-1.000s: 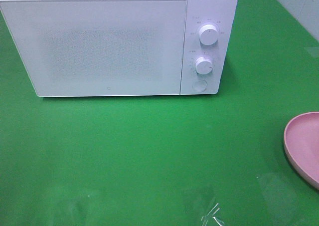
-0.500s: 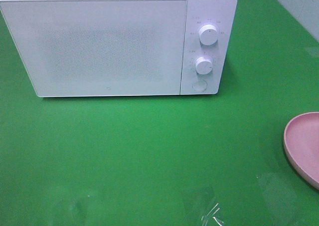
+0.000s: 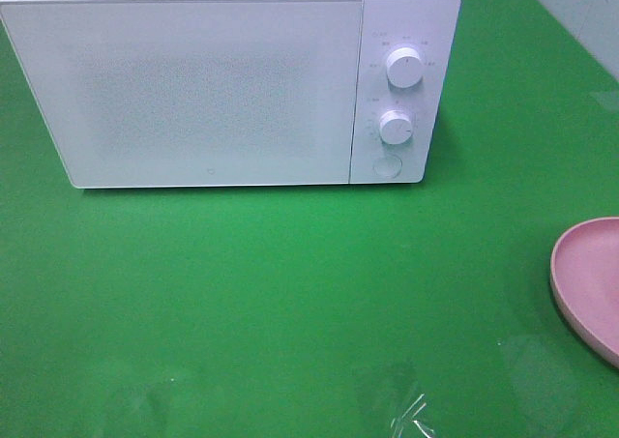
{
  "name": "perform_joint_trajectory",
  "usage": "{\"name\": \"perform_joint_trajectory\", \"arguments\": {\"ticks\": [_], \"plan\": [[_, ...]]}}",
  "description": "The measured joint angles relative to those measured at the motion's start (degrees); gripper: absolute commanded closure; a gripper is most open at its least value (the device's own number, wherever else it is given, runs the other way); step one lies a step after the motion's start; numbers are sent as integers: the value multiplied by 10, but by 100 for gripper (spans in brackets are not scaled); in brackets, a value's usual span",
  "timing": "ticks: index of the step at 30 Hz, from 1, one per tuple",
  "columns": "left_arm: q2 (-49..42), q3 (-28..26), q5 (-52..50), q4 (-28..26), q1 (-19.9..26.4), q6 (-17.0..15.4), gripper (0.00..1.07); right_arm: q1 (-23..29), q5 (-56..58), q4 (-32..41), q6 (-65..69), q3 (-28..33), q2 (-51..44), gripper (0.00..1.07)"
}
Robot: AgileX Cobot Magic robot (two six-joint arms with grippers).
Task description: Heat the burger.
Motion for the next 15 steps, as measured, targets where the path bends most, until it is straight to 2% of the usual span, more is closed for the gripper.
{"name": "perform_joint_trajectory", "arguments": {"ticks": [15], "plan": [[-2, 0, 0, 0, 1, 0, 9, 0, 0, 0, 1, 0, 0, 31]]}}
